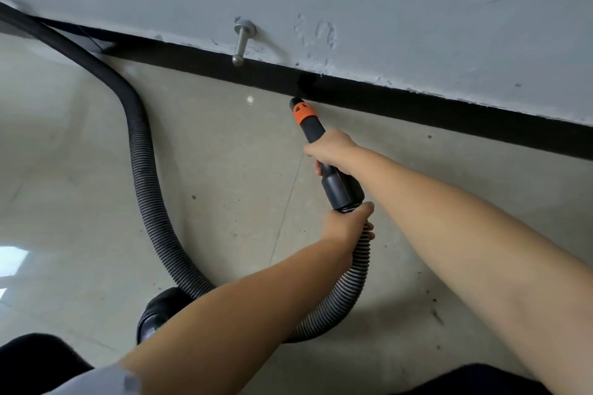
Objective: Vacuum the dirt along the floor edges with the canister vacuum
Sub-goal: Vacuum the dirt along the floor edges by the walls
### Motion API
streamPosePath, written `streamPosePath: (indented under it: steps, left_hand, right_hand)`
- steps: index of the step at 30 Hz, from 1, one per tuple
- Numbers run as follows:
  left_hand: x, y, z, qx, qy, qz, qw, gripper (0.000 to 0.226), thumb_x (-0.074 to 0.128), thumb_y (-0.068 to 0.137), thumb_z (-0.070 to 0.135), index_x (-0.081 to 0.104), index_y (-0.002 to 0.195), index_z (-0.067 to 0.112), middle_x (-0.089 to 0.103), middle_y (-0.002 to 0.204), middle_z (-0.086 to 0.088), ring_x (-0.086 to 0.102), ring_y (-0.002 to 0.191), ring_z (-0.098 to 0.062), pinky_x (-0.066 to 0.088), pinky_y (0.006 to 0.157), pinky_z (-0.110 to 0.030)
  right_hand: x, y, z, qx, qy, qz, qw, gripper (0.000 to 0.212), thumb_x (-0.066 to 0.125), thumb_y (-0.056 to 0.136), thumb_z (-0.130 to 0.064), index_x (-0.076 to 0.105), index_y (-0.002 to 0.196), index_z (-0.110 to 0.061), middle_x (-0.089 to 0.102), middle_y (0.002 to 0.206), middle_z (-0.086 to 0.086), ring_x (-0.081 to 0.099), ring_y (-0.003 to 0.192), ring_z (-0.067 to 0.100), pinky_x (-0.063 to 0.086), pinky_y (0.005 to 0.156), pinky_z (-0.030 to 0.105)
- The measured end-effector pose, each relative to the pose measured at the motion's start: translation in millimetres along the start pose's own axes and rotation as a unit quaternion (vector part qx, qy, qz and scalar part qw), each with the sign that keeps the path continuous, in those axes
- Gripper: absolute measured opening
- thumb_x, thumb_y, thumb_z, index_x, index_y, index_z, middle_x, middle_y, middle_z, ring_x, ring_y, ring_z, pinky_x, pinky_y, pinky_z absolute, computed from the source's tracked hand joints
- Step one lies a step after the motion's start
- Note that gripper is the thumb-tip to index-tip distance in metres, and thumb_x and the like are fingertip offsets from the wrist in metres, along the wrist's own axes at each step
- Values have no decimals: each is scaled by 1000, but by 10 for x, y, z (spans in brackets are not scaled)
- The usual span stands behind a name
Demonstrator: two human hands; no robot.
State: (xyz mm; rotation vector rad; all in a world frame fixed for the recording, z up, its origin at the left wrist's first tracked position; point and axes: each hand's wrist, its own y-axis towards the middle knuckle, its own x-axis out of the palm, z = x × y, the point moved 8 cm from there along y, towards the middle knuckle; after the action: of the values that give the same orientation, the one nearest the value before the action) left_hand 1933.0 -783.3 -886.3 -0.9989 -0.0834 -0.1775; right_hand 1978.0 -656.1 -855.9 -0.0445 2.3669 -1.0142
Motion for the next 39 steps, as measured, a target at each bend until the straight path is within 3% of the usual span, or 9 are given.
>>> streamPosePath:
  steps: [6, 9, 13, 18, 22, 28, 33, 39]
  left_hand:
    - [-270, -10, 243, 0, -56, 4, 998, 12, 61, 86, 12, 53, 77, 12, 55, 60, -2, 53, 47, -11, 46, 48, -23]
    - [-231, -110, 207, 5, -66, -6, 998, 9, 63, 84, 13, 55, 82, 10, 55, 61, -2, 54, 49, -11, 47, 49, -22]
    - [20, -329, 72, 33, 0, -7, 999, 9, 61, 84, 15, 56, 87, 9, 56, 65, -3, 53, 53, -12, 47, 54, -21]
    - [358, -949, -131, 25, 131, -40, 990, 15, 66, 81, 23, 58, 88, 13, 58, 67, -2, 55, 59, -15, 52, 66, -33]
    - [419, -1776, -77, -4, 169, -52, 984, 17, 69, 78, 22, 58, 87, 12, 58, 66, -2, 54, 58, -14, 49, 62, -31]
    - [444, -3014, 747, 7, 189, -60, 980, 17, 69, 79, 24, 57, 83, 13, 58, 69, -3, 55, 64, -15, 49, 65, -32]
    - [418, -4076, 1722, 50, 204, -54, 976, 22, 70, 70, 33, 55, 76, 18, 59, 68, -1, 58, 69, -20, 51, 73, -38]
    - [137, -5440, 2998, 135, 198, -8, 971, 22, 71, 79, 28, 51, 70, 21, 53, 62, 1, 49, 59, -16, 41, 60, -26]
  right_hand:
    - [221, 44, -447, -21, -23, -11, 999, 27, 53, 85, -12, 52, 109, 0, 61, 59, 8, 58, 56, 19, 51, 66, 30]
    - [252, -62, -427, -17, -17, -31, 999, 22, 55, 85, -11, 50, 105, -2, 59, 61, 9, 57, 51, 20, 51, 57, 28]
    - [-30, -296, -107, 13, -8, 9, 1000, 19, 54, 84, -12, 51, 101, -5, 61, 62, 8, 58, 50, 20, 50, 56, 27]
    - [-649, -1014, 383, 82, 66, 101, 989, 22, 53, 79, -14, 53, 100, -6, 61, 53, 7, 57, 45, 19, 48, 55, 25]
    - [-944, -1901, 282, 101, 103, 113, 983, 18, 54, 80, -15, 50, 96, -10, 60, 53, 6, 57, 44, 19, 49, 54, 26]
    - [-1490, -2929, -669, 74, 138, 109, 982, 16, 54, 80, -14, 50, 95, -12, 58, 56, 5, 56, 42, 17, 48, 50, 23]
    - [-2075, -3895, -1861, -1, 176, 89, 980, 12, 54, 80, -11, 44, 78, -17, 54, 51, 3, 53, 39, 18, 44, 49, 23]
    - [-2601, -5055, -3447, -124, 226, 29, 966, 13, 54, 83, -6, 44, 78, -12, 50, 50, 7, 46, 35, 18, 43, 47, 26]
